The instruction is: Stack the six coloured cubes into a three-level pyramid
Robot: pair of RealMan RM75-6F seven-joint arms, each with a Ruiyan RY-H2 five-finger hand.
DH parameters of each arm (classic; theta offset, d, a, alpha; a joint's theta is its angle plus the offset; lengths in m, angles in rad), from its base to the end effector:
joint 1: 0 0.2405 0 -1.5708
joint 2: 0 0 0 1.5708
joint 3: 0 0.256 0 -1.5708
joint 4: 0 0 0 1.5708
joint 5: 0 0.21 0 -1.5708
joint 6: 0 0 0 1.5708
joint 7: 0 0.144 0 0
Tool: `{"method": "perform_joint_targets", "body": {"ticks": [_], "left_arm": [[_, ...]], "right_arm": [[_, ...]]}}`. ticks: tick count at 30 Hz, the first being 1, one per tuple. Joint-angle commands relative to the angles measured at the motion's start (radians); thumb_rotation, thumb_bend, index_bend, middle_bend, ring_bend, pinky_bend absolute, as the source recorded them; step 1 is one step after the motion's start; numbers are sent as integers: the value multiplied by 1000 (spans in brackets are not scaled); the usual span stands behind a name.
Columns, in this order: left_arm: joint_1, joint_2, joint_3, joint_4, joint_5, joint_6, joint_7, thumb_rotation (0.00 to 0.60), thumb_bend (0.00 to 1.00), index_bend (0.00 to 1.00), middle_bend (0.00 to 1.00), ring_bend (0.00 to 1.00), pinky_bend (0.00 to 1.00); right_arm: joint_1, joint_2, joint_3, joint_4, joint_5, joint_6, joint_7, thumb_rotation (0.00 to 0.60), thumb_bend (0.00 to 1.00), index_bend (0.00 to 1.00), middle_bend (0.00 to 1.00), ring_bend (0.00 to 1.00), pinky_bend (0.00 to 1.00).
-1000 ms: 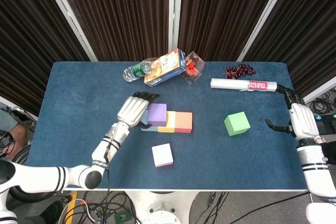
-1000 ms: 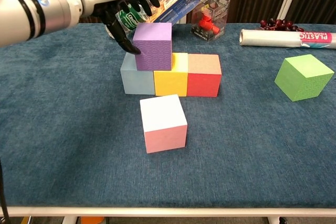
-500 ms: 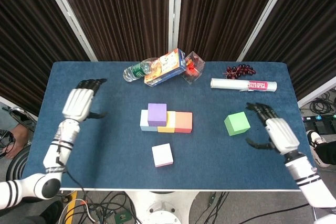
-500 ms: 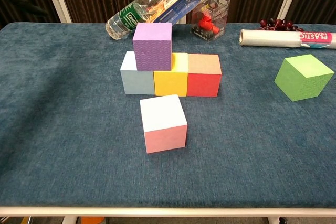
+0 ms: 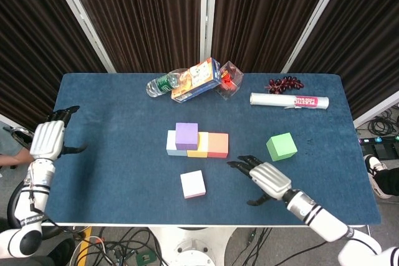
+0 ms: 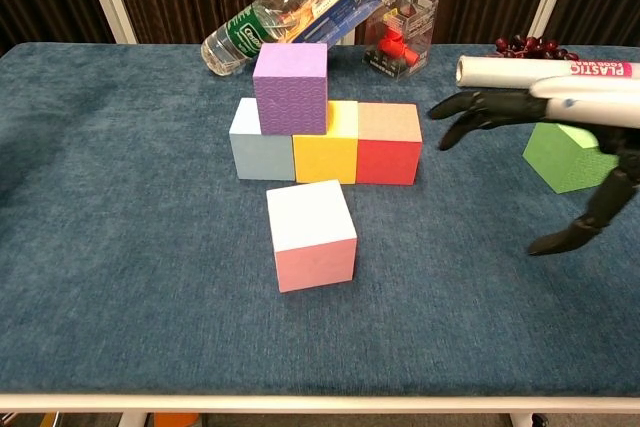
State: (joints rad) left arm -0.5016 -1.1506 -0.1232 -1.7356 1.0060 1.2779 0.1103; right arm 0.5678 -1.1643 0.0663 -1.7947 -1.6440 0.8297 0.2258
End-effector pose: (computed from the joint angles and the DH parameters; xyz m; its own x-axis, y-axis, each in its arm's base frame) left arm -0.2465 0.3035 0.1350 0.2590 0.0689 0.9634 0.9643 0.0378 -0.2619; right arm -0.1688 -0.2565 0.0453 0.3165 -0.5421 0.7785 -0.8709 -0.4913 0.0120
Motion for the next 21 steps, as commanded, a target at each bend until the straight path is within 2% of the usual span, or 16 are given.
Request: {"method": "perform_joint_targets", "body": {"ticks": [1, 14, 21], "left_arm": [[17, 5, -2, 4, 19, 4, -17, 600, 94, 149, 166, 138, 141], [63, 17, -22, 22, 58, -12, -71, 600, 93, 149, 166, 138, 141], [81, 23, -34, 42, 72, -28, -108, 600, 94, 149, 166, 127, 141]], "right_arm": [[47, -90, 27, 2, 85, -48, -110, 600, 8, 0, 113, 0, 84], [123, -346, 70, 68, 324, -50, -377, 600, 31, 0, 115, 0, 84], [145, -440, 66, 122, 386, -34, -420, 600, 79, 5, 183, 0, 85]]}}
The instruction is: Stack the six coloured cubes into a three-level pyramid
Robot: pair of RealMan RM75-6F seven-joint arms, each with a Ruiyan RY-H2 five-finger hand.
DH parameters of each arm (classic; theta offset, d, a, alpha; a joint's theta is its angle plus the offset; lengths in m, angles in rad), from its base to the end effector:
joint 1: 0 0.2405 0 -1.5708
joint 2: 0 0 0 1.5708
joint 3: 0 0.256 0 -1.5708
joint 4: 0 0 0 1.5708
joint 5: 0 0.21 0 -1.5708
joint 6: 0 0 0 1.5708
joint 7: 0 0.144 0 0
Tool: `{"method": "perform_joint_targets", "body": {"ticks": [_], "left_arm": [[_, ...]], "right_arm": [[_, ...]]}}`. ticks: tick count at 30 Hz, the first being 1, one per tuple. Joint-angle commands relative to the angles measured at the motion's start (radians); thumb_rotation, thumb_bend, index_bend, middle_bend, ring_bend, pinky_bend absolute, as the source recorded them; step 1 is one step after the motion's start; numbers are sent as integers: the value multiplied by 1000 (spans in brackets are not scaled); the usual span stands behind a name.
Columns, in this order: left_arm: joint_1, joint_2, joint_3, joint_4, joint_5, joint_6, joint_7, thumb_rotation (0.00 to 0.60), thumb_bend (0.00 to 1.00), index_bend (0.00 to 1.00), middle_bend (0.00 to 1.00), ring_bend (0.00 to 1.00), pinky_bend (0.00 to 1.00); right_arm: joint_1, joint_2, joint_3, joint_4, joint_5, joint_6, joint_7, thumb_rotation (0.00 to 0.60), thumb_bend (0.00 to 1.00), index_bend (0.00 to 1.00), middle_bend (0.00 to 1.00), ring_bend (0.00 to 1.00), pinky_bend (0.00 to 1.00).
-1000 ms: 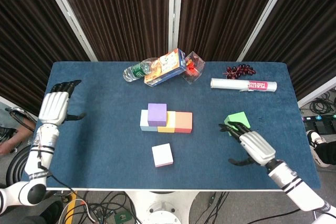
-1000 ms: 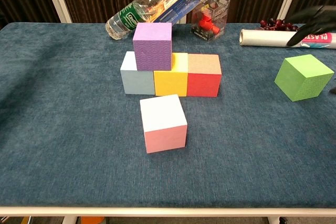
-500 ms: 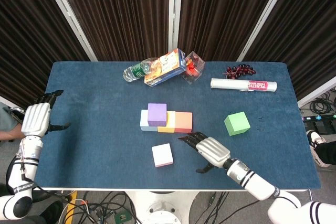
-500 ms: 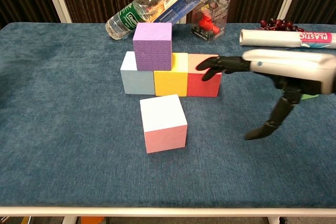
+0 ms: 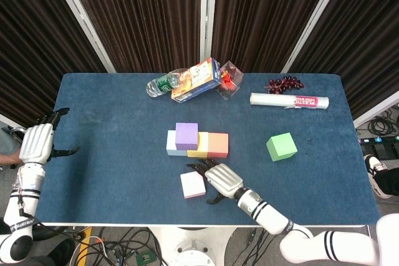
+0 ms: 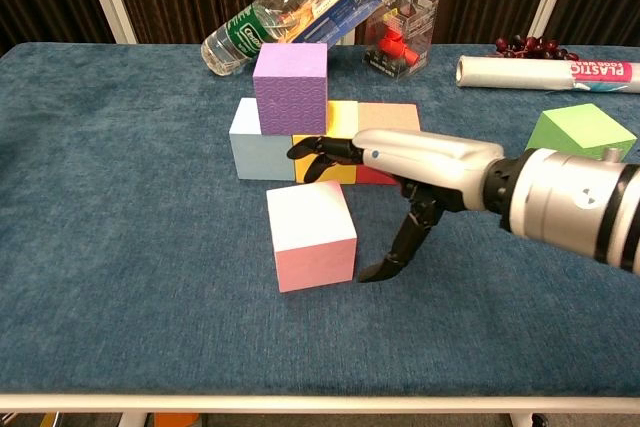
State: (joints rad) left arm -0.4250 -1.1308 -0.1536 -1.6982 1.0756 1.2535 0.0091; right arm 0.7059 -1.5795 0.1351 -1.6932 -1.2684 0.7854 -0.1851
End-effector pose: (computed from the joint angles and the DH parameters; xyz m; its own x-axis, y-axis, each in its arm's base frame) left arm -0.2649 0.2943 0.1464 0.2122 0.0512 0.9759 0.9751 0.0540 -0.2149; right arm -0.0969 -0.2646 -0.0589 0.3084 -0.5509 0.7755 -0.8592 -0.5113 -0.0215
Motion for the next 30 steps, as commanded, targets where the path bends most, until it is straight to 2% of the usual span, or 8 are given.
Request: {"method": "perform_joint_targets", "body": {"ticks": [1, 5, 8, 14, 20, 25, 30], "left_arm": [[6, 3, -6, 7, 4, -5, -10, 600, 94, 149, 166, 127, 141], [15, -3, -13, 30, 10, -13, -35, 600, 94, 149, 166, 127, 141], [23, -7, -15, 37, 21, -8, -44, 600, 94, 149, 166, 127, 141], [39, -3, -22, 39, 41, 3, -55, 600, 92, 149, 166, 127, 142], [57, 11, -27, 18, 57, 16, -61, 600, 91, 149, 166, 127, 141], [57, 16, -40, 17, 57, 5, -72, 600, 91, 149, 166, 127, 142], [49, 22, -49, 13, 56, -16, -66, 600, 92, 149, 166, 127, 141]], "right_arm": [[7, -35, -4, 28, 9, 17, -7, 600, 90, 22, 207, 1, 84], [-13, -87, -15, 69, -29, 86, 14, 600, 148, 140, 326, 76, 127], [-32, -79, -31, 58, -77, 129, 42, 600, 171, 190, 379, 117, 162], [-112, 59, -75, -84, -214, 288, 114, 600, 189, 203, 404, 134, 172], [-206, 259, -105, -205, -288, 438, 181, 600, 191, 204, 404, 135, 176], [-234, 370, -62, -238, -221, 472, 232, 600, 197, 203, 404, 134, 176], [-170, 419, 27, -242, -50, 353, 264, 600, 198, 203, 394, 134, 176]]}}
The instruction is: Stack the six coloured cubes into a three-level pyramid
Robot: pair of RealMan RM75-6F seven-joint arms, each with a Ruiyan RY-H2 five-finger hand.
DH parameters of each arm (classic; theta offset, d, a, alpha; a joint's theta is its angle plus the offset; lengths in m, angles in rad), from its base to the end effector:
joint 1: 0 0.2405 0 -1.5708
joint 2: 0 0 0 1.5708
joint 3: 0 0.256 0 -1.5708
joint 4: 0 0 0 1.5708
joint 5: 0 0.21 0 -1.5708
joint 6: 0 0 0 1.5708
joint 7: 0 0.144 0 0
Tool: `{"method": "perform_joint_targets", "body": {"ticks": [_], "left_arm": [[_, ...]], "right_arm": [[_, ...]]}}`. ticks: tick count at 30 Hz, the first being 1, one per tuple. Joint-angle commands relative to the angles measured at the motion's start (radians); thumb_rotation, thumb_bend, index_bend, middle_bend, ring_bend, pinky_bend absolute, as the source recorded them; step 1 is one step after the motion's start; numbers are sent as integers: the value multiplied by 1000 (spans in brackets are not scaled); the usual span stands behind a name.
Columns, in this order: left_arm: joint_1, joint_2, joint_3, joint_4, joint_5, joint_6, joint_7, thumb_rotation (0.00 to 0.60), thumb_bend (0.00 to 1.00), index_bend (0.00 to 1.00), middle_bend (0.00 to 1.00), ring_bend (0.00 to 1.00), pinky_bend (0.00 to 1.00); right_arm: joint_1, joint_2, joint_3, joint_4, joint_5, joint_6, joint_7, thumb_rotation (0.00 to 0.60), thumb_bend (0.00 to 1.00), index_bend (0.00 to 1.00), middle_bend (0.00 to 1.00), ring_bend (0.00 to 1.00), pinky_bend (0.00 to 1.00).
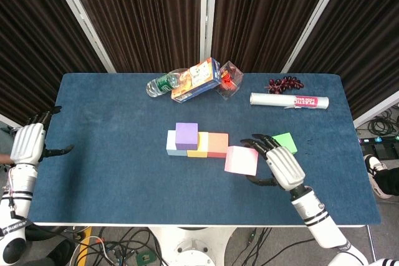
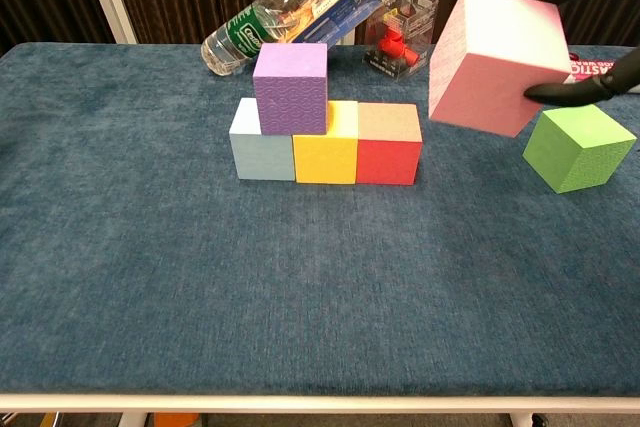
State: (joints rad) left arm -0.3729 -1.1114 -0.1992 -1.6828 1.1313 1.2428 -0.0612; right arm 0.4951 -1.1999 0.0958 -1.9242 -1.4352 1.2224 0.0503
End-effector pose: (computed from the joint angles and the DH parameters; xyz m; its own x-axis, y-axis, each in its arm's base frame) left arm -0.2707 0.2913 0.1592 0.1740 0.0159 0.9846 0.9835 0.0476 -0.1745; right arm -0.1508 -0.2603 0.0875 0.0570 -0.2516 0.9662 -0.9277 -0.3709 -0.0419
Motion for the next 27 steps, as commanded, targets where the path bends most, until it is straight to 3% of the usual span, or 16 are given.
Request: {"method": "perform_joint_targets", "body": {"ticks": [1, 6, 13, 27], "left_arm": [[-4, 2, -4, -2, 2, -5, 8, 600, 92, 149, 166, 127, 141], [6, 4, 4, -15, 18, 6, 27, 600, 91, 149, 166, 127, 141], [20, 2, 8, -16, 15, 7, 27, 600, 91, 149, 166, 127, 141], [33, 5, 2, -5, 11, -6, 8, 600, 92, 149, 166, 127, 141]], "right_arm": [[58, 44, 81, -6, 149, -113, 21, 600, 198, 204, 394, 134, 176], [159, 40, 143, 34, 292, -250, -35, 600, 198, 203, 381, 133, 163], [264, -18, 175, 127, 408, -369, -79, 600, 198, 158, 362, 111, 117], [385, -102, 191, 226, 536, -455, -131, 600, 198, 111, 345, 100, 95]]}}
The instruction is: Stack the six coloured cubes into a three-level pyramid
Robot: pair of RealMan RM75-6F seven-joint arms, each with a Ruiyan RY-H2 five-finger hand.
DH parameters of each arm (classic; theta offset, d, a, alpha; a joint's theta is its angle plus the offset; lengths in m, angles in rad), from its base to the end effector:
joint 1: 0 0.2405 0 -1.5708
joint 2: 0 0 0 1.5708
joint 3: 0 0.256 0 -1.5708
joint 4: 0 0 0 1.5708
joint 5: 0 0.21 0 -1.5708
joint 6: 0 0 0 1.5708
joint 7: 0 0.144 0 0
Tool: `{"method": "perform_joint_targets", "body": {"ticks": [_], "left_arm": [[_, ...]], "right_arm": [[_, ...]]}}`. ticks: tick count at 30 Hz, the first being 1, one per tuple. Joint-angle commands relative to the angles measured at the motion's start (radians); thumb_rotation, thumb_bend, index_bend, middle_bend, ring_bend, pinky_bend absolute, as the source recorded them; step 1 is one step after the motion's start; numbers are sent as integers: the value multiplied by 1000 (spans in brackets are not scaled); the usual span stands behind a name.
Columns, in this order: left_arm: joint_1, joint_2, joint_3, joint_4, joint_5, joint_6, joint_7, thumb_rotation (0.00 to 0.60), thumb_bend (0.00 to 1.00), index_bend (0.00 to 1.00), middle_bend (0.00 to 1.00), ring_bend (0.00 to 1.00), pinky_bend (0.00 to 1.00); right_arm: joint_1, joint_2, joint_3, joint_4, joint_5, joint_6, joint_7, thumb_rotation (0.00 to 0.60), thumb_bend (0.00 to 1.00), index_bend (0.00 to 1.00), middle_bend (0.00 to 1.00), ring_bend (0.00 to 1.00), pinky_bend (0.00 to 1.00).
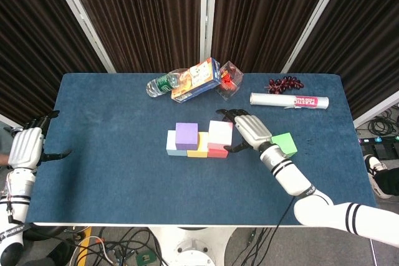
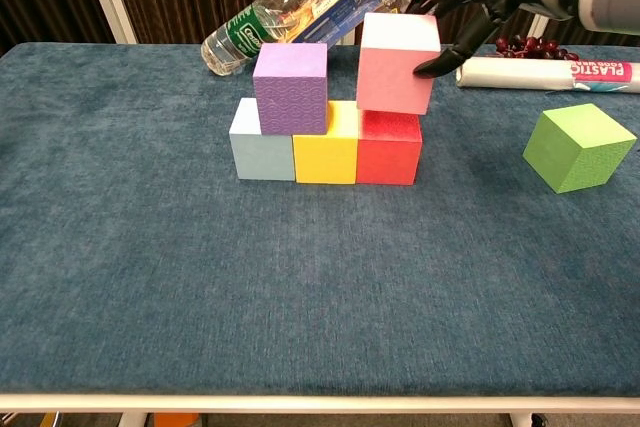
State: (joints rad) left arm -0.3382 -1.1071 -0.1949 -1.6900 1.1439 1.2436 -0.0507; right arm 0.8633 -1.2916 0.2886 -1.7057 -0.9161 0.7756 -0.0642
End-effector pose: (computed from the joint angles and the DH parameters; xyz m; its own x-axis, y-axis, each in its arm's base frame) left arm -0.2784 0.2806 0.1588 0.1865 0.0280 0.9821 0.9797 0.0691 -0.1880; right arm -0.0951 -0.3686 0.0448 0.1467 -0.4392 0.8864 -0.9536 -0.3011 0.0086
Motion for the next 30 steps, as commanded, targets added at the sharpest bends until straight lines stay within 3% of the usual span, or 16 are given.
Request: {"method": "perform_joint_targets", "body": {"ticks": [1, 10, 30], "left_arm": [[-3, 1, -3, 4, -3, -9, -2, 600, 91, 149, 166, 127, 141], [9, -5, 0, 10, 2, -7, -14, 600, 91, 149, 166, 127, 141], [17, -5, -6, 15, 8, -15, -28, 600, 92, 149, 166, 127, 141]], "right_arm": [[23, -13, -3, 11, 25, -10, -23, 600, 198, 110, 345, 100, 93], [72, -38, -21, 32, 95, -18, -79, 600, 197, 106, 337, 100, 78], [109, -68, -41, 59, 124, -19, -91, 600, 198, 85, 320, 85, 54]]}}
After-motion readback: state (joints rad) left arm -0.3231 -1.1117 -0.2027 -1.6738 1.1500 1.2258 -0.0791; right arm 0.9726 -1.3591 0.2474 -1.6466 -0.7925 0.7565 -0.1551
